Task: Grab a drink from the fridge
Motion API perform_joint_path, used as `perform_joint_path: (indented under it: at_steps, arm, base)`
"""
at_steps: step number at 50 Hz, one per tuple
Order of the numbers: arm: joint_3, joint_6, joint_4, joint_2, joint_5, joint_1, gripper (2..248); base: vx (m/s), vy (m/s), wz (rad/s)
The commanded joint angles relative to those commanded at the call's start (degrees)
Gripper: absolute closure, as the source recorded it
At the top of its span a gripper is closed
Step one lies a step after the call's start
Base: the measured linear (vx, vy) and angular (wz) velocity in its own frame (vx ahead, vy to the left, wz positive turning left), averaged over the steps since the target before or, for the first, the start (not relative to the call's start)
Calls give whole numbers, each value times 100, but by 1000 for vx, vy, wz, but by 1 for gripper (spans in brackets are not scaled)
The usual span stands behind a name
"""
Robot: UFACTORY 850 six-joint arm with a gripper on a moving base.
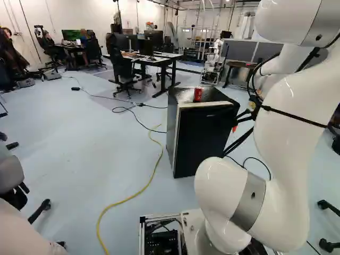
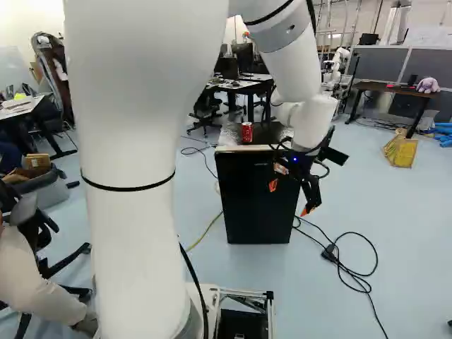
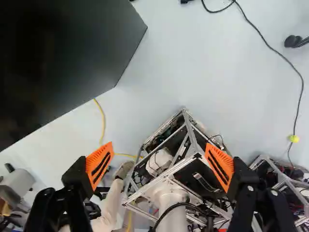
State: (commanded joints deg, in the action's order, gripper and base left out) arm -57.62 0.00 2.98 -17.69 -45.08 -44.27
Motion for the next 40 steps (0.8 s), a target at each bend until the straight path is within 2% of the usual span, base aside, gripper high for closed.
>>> perform_joint_path:
  at_steps: [25, 40]
  arm:
    - [461, 0, -973, 343, 653, 509, 3]
    - [668, 0, -1081, 505, 756, 873, 3]
  base:
    - [0, 0, 0]
    - [0, 0, 0]
